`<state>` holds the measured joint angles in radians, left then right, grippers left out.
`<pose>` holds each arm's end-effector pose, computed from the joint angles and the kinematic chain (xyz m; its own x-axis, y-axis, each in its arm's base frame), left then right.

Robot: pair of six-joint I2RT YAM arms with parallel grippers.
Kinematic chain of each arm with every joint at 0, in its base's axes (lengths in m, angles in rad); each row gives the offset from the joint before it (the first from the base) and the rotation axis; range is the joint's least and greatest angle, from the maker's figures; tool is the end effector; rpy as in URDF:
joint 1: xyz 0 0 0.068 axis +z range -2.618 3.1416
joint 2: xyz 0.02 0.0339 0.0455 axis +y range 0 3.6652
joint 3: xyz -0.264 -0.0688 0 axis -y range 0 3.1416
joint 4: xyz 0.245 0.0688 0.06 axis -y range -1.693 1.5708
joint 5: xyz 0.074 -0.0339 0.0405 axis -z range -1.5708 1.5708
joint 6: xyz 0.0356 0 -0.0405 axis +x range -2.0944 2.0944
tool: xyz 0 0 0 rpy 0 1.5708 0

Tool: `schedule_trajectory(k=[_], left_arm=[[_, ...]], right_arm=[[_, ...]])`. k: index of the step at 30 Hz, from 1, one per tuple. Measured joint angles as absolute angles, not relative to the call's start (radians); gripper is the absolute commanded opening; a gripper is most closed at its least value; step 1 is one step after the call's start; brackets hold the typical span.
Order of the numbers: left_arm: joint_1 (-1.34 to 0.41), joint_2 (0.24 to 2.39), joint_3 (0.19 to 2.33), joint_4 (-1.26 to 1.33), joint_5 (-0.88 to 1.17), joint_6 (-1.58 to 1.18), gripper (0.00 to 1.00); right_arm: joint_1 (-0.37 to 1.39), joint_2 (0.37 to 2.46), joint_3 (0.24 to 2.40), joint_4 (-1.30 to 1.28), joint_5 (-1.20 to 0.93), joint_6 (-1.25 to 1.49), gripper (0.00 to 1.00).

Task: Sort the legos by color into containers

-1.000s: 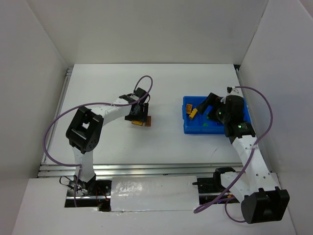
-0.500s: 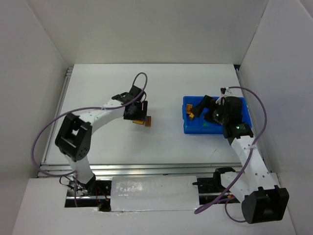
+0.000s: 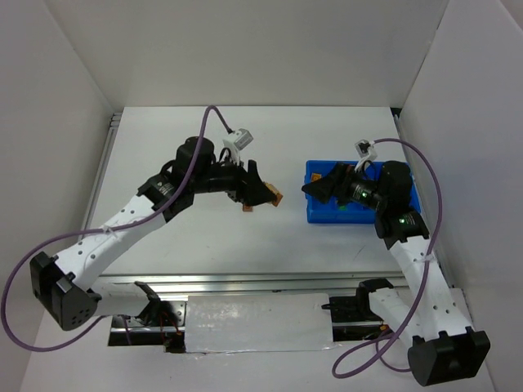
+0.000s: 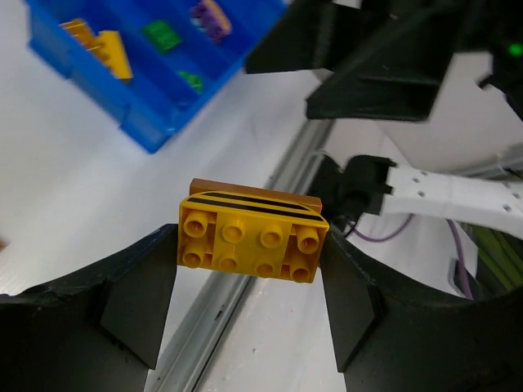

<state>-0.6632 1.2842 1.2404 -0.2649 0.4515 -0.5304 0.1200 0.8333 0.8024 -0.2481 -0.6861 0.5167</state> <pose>0.2219 -0.1931 0.3837 -0.6525 -0.0679 -0.7548 0.6393 0.4855 -0.5963 0.1828 0.0448 0.3333 -0.5822 0.3148 -0.7496 -0.4712 0.6208 0.6266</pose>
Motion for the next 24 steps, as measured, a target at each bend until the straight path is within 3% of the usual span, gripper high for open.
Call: schedule_trajectory(k=[8, 24], left_arm=[[-0.706, 1.159, 1.112, -0.112, 0.591, -0.493, 0.0], [-0.773, 1.088, 1.023, 0.106, 0.664, -0.287, 0.0]], right_arm=[[0.178, 0.853, 0.852, -0.218, -0.828, 0.708, 1.0], [0.384, 0.881, 0.756, 0.19, -0.897, 1.19, 0.99]])
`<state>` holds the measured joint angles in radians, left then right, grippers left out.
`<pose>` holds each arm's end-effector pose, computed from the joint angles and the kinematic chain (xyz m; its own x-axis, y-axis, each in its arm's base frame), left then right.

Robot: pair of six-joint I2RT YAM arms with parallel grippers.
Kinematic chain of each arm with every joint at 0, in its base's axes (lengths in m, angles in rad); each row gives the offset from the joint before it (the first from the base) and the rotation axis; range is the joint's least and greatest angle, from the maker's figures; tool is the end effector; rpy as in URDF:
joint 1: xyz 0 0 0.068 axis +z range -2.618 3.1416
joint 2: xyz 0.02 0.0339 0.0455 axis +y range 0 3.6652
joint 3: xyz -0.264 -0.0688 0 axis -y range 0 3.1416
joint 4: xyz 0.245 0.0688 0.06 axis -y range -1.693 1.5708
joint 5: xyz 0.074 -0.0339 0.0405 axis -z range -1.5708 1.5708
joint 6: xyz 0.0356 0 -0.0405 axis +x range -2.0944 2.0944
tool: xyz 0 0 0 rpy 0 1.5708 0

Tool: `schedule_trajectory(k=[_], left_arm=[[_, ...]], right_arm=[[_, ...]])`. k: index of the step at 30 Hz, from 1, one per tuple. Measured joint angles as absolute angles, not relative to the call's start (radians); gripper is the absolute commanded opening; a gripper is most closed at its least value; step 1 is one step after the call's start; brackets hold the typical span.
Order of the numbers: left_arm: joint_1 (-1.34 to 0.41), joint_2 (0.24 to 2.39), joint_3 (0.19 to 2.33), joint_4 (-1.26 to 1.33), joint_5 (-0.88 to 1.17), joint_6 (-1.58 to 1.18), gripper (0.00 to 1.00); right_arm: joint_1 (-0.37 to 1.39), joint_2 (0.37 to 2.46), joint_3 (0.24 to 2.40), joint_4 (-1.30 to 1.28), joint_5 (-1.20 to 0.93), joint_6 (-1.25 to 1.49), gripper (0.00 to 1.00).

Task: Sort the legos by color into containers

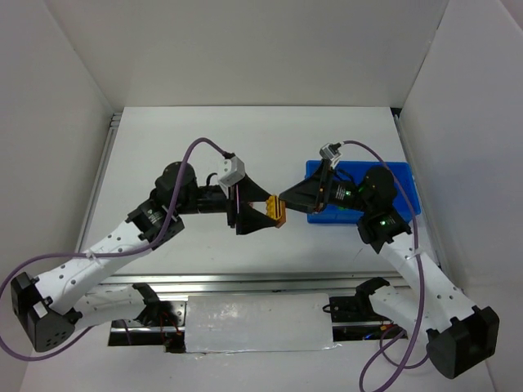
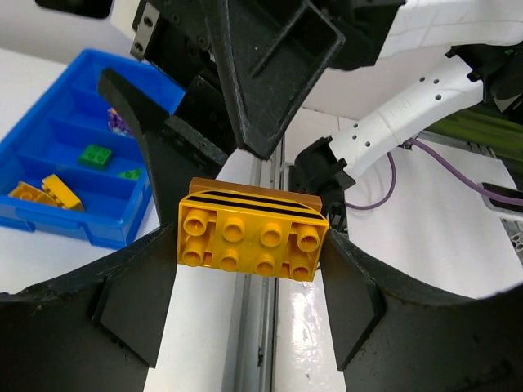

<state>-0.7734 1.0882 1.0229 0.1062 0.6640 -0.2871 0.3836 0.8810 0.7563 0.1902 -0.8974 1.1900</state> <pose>0.1620 -0.1888 0.3954 -0.2525 -0.0652 -0.9654 0.9585 0.1198 -0.2588 0.1737 0.1001 0.3525 -0.8657 0.2750 -0.4184 -0.4119 0.0837 0.9074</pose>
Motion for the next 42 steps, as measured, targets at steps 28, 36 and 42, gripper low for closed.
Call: schedule_trajectory(k=[28, 36, 42], left_arm=[[-0.788, 0.969, 0.926, 0.255, 0.685, -0.21, 0.0], [-0.788, 0.964, 0.926, 0.257, 0.704, -0.184, 0.0], [-0.791, 0.958, 0.926, 0.251, 0.705, -0.184, 0.0]], right_arm=[[0.533, 0.918, 0.675, 0.553, -0.957, 1.39, 0.57], [0.532, 0.911, 0.688, 0.527, -0.956, 1.389, 0.43], [0.529, 0.91, 0.689, 0.531, -0.962, 1.382, 0.68]])
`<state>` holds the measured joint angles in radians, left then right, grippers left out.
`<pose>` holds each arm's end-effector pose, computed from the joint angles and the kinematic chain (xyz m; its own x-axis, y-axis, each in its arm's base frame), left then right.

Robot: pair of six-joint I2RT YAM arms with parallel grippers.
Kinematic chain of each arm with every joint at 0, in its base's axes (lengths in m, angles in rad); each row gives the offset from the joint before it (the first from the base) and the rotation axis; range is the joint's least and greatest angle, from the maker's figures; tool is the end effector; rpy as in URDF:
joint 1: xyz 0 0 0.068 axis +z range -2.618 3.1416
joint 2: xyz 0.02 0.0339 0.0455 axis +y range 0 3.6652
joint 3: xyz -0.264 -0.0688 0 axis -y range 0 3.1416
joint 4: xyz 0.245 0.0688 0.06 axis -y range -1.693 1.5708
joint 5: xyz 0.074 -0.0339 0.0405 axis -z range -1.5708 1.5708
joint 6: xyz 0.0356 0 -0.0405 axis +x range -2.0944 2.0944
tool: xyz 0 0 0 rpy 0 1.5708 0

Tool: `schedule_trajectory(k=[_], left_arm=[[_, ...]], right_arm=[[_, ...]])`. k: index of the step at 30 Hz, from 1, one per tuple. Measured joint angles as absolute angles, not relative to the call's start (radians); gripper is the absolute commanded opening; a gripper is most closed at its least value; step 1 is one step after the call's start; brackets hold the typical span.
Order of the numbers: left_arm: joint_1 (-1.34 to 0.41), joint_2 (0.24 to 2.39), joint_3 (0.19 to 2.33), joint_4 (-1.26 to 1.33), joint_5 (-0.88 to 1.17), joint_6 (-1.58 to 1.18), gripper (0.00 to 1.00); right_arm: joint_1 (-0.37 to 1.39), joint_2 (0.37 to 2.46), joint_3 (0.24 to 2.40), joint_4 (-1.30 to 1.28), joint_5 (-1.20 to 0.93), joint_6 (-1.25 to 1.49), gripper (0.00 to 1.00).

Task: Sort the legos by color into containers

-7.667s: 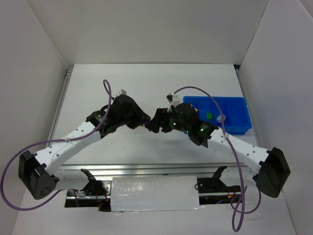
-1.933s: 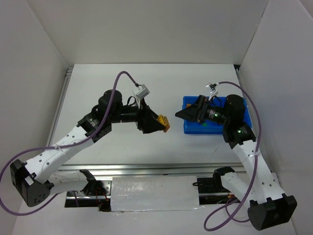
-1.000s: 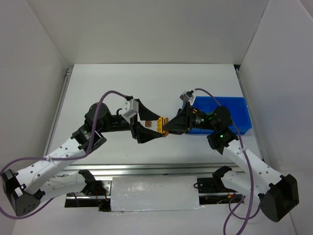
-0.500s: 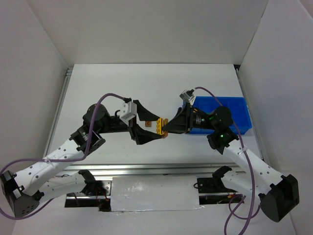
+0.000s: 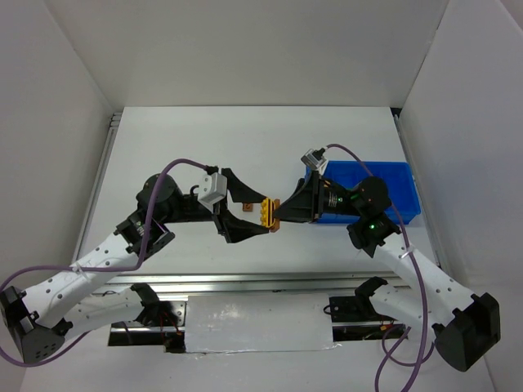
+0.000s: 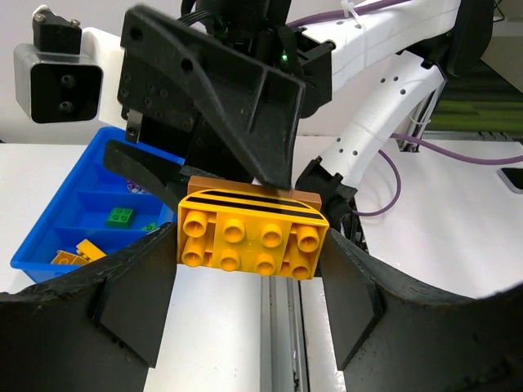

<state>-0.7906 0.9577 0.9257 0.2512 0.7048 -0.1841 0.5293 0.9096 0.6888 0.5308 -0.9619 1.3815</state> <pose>0.1338 -0.1680 0.4035 -0.0302 -0.1677 -0.9854 0.9976 0.0566 -0.0402 0.1578 0.1262 0.3555 -0.8963 0.1265 -0.4250 -0.4398 -0.1326 0.8882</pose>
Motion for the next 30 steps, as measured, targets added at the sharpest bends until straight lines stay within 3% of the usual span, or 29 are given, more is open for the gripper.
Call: schedule_trajectory(k=[2, 9, 19, 24, 30], left_arm=[[-0.791, 0.958, 0.926, 0.251, 0.705, -0.185, 0.0], [-0.791, 0.958, 0.926, 0.246, 0.706, -0.185, 0.0], [-0.792, 0.938, 0.926, 0.239, 0.709, -0.185, 0.0], [-0.794, 0.938, 0.926, 0.238, 0.712, -0.185, 0.0], [-0.795, 0.939, 0.926, 0.241, 0.712, -0.183, 0.0]], right_arm=[[0.529, 0.909, 0.691, 0.531, -0.965, 1.378, 0.7], [0.523, 0.907, 0.697, 0.529, -0.968, 1.364, 0.6], [0.495, 0.907, 0.697, 0.538, -0.985, 1.367, 0.58], [0.485, 0.907, 0.697, 0.542, -0.985, 1.373, 0.47], [0.484, 0.907, 0.697, 0.547, -0.989, 1.392, 0.48]])
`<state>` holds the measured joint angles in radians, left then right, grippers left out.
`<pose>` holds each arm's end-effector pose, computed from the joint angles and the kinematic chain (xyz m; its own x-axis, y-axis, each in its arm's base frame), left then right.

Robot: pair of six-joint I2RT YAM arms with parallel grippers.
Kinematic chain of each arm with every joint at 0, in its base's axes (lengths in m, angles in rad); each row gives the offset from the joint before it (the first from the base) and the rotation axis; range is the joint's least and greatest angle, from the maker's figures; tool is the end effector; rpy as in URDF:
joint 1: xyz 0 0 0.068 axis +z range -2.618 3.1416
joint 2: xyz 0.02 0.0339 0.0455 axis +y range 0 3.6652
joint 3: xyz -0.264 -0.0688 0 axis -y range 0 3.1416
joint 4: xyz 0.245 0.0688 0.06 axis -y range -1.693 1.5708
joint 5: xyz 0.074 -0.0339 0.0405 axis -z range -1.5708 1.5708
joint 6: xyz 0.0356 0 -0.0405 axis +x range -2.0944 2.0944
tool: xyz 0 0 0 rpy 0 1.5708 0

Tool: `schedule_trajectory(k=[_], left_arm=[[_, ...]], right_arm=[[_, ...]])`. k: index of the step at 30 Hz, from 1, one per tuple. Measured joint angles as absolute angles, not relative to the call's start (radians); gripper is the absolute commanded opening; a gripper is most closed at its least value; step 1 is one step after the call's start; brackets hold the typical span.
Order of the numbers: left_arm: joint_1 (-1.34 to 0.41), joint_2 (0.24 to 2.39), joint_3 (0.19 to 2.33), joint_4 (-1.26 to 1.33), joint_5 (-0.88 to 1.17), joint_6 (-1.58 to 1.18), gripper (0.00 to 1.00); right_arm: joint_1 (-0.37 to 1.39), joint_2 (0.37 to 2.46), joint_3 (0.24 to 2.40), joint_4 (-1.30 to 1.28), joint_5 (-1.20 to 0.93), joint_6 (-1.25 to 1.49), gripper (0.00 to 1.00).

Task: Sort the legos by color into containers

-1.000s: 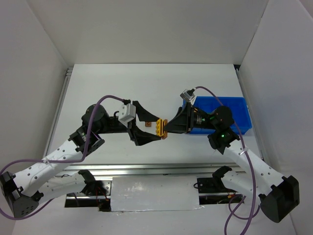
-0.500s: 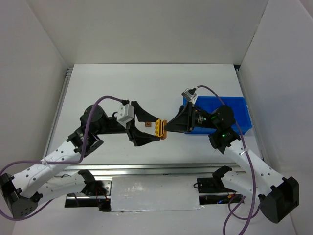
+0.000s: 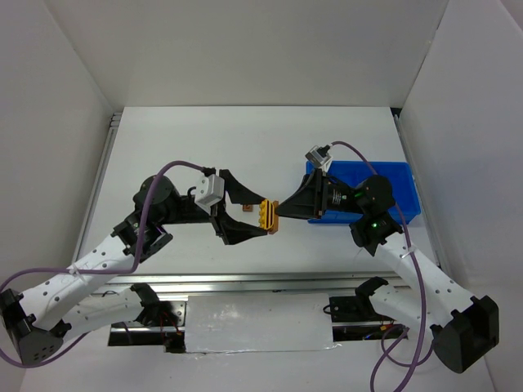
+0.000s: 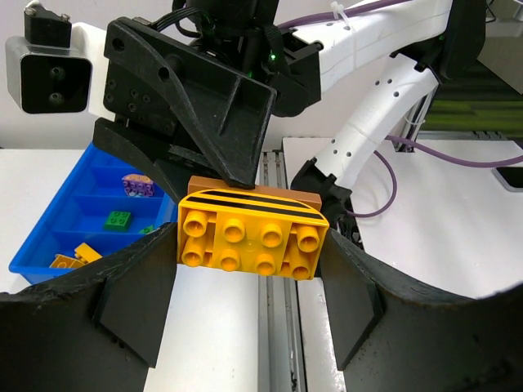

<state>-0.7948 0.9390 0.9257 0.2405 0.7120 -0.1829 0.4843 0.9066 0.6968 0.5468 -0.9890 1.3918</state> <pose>0.1292 -0.1649 0.4060 -0.0242 -0.1719 -0.9848 0.9984 0.0454 -0.0325 0.1611 0.1184 0.3600 -0.8863 0.1447 -0.4399 -0.4577 -0.1303 0.8795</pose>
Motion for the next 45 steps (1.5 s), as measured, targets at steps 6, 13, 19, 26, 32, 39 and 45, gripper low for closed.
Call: schedule_trajectory(k=[6, 13, 19, 26, 32, 39, 45], left_arm=[[-0.796, 0.94, 0.926, 0.245, 0.709, -0.183, 0.0], [-0.796, 0.948, 0.926, 0.25, 0.704, -0.183, 0.0], [-0.797, 0.955, 0.926, 0.253, 0.702, -0.182, 0.0], [-0.797, 0.955, 0.928, 0.253, 0.704, -0.159, 0.0], [-0.797, 0.955, 0.928, 0.214, 0.702, -0.148, 0.0], [-0.797, 0.956, 0.928, 0.164, 0.692, -0.108, 0.0], [-0.797, 0.956, 0.928, 0.154, 0.69, -0.1, 0.0]], right_arm=[[0.484, 0.907, 0.695, 0.559, -0.991, 1.401, 0.48], [0.484, 0.908, 0.681, 0.611, -0.997, 1.432, 0.55], [0.484, 0.908, 0.678, 0.618, -1.004, 1.442, 0.41], [0.481, 0.908, 0.677, 0.61, -1.002, 1.448, 0.21], [0.482, 0.905, 0.684, 0.527, -0.994, 1.39, 0.0], [0.482, 0.896, 0.719, 0.378, -0.982, 1.264, 0.0], [0.481, 0.902, 0.729, 0.353, -0.99, 1.23, 0.0]])
